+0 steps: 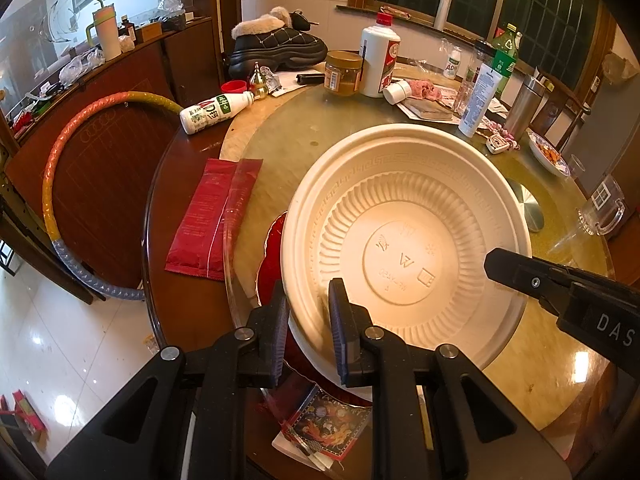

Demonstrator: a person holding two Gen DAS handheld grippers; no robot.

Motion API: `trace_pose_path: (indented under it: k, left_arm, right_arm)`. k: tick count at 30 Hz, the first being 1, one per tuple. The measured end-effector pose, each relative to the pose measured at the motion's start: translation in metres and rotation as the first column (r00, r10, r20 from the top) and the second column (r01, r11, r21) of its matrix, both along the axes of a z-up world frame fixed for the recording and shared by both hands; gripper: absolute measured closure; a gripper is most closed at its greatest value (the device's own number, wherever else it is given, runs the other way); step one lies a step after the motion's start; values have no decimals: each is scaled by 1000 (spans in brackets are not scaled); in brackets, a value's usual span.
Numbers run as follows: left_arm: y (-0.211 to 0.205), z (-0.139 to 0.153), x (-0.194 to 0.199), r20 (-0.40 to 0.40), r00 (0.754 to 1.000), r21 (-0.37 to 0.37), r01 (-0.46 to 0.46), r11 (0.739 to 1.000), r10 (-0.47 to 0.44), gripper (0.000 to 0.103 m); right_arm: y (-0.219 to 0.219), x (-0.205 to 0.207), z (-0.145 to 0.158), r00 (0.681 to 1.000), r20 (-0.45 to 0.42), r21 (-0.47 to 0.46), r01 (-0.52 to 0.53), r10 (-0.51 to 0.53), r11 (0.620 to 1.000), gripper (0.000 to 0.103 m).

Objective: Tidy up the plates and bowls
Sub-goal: 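Lower the ribbed bowl onto the bowls stacked on the red plates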

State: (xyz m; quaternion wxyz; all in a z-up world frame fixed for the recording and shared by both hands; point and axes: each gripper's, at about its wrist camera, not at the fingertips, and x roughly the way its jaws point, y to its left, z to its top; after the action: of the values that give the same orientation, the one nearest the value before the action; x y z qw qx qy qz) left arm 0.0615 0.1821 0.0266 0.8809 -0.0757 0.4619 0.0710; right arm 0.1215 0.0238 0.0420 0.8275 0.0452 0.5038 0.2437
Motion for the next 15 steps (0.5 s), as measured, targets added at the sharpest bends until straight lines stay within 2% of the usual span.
trace_pose_path:
  k: [15]
  left_arm:
    - [-1, -2, 5, -17, 1000, -3, -1, 1000, 1, 85]
  right_arm:
    - [0, 3, 1, 1000, -7, -2, 7, -7, 1000, 86]
